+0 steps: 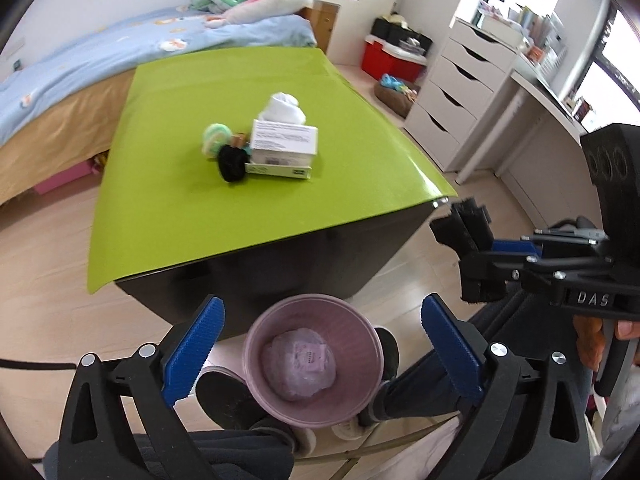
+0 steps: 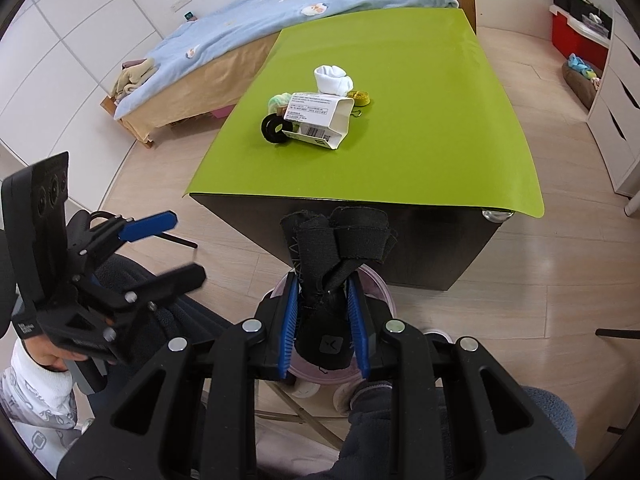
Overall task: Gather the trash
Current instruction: 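Lower the black item into the pink bin and open the right gripper, then reach the right gripper to the white printed box and grasp it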
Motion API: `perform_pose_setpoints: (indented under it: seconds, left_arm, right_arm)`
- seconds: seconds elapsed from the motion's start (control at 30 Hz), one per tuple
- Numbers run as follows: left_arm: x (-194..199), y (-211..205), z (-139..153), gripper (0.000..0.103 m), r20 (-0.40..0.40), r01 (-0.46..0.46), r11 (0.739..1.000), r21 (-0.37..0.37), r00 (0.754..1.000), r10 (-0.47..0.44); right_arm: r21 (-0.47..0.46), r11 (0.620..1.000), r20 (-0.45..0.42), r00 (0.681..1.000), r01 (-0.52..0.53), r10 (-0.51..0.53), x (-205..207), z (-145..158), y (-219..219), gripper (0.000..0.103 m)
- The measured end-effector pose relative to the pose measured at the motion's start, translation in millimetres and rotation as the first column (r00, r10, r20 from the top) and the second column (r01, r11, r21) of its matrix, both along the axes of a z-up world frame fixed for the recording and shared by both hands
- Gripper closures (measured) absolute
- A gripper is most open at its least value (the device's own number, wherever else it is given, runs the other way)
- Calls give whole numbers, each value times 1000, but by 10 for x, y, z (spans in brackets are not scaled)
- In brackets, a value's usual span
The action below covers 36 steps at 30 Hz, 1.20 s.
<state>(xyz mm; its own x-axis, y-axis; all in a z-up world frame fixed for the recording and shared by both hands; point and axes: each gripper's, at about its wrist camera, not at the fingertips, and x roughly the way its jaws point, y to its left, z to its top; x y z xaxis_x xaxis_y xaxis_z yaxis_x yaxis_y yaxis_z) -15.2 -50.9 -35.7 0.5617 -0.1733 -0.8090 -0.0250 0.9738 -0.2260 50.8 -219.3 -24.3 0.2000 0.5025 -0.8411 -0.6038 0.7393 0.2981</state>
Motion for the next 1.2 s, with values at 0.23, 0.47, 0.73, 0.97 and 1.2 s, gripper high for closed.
perform_pose_setpoints:
  seconds: [0.23,0.47,0.73,0.97,1.2]
  left_arm:
    - [-132,151,142,8,26,-38,999,8,999,38]
    - [-252,358,207,8,47,-94,996,-3,994,94]
    - [-273,466,152,8,35,-122,991,-59,992,124]
    - [-251,464,131,8,32,-118,991,-61,992,120]
    - [-224,437,103,8,22,-113,992,-50,993,115]
  right_arm:
    - [-2,1000,-7,1000,-31,31,-69,-16,58,77]
    - [-7,996,-20,996,-86,85,-158,-81,223,77]
    - [2,989,-35,989,-147,147,-193,-122,409,60]
    - [23,991,-44,991,-128,129,-172,-128,388,11]
    - [39,995,-49,995,-90,92,-126,-119,297,7]
